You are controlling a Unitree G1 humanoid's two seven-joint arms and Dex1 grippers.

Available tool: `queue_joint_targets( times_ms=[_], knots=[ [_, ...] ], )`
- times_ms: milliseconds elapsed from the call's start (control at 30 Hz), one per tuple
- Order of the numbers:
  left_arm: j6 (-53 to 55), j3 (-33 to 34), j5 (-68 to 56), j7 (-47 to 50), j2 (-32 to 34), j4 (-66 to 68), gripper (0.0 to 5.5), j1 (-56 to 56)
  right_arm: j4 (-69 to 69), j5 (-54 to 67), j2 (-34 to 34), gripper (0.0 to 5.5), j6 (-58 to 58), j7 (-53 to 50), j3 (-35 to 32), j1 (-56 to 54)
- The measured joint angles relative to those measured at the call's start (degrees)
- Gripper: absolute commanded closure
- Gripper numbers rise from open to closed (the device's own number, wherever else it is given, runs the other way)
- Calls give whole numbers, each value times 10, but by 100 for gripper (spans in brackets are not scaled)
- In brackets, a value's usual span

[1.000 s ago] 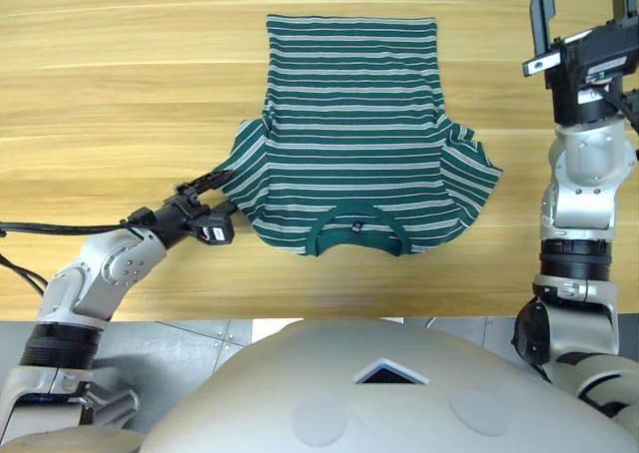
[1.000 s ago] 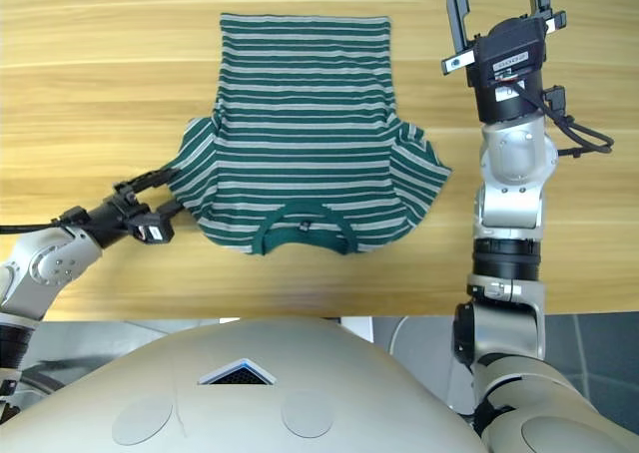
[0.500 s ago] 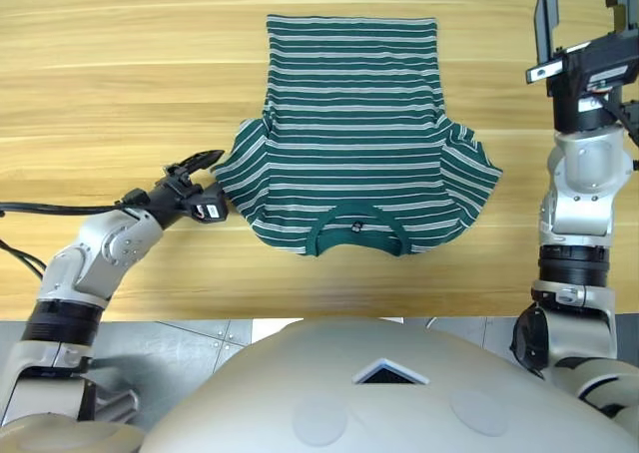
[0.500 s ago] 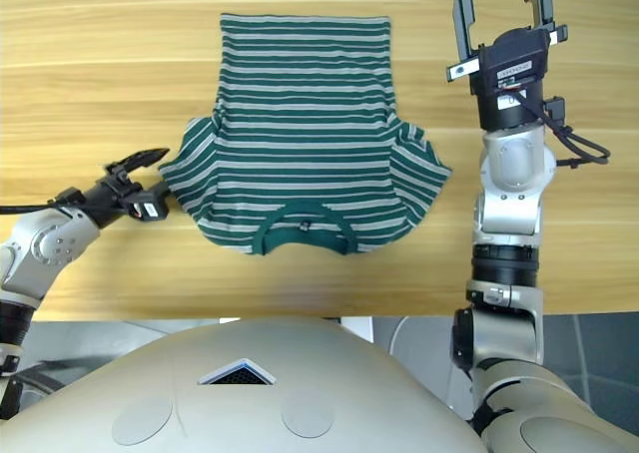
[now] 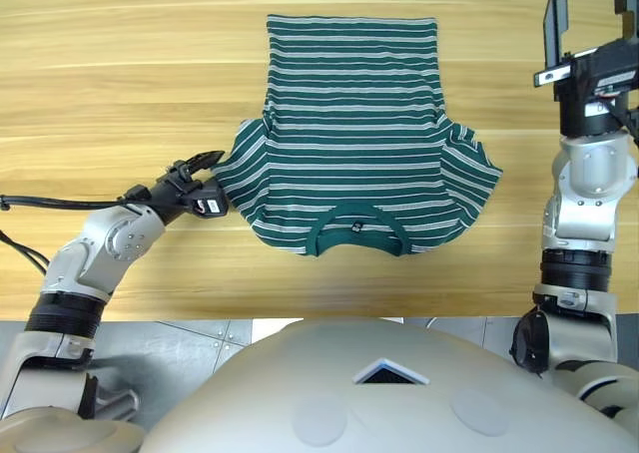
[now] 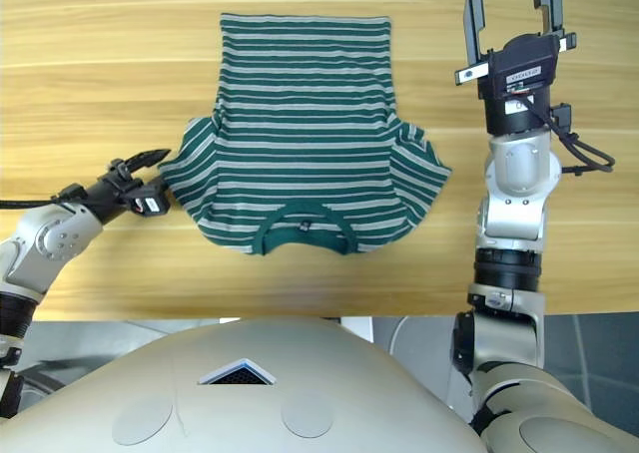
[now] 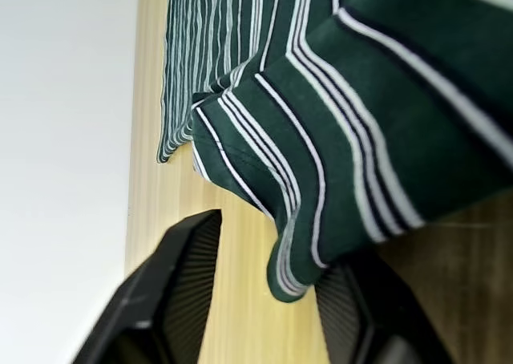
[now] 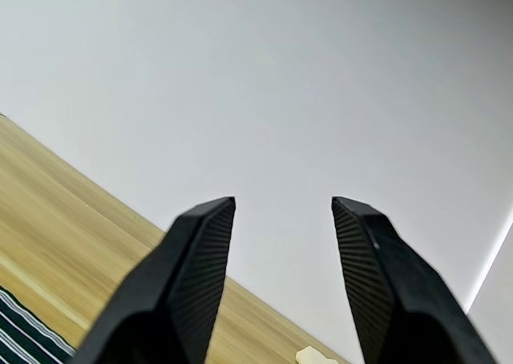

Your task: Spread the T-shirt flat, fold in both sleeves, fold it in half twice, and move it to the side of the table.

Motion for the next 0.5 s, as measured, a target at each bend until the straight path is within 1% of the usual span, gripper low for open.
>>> queue_joint_targets(
  times_ms=[67,333,400,500],
  knots=[
    [2,-2,0,0,0,0,443,2,0,1,0,324,0,0,0,0],
    [3,-1,-7,6,10,-6,529,2,-1,2,0,324,0,0,-3,3],
    [3,1,-7,16,11,-6,546,2,-1,2,0,324,0,0,-3,4],
    [4,5,-7,28,10,-6,549,6,-1,2,0,324,0,0,-4,5]
  ],
)
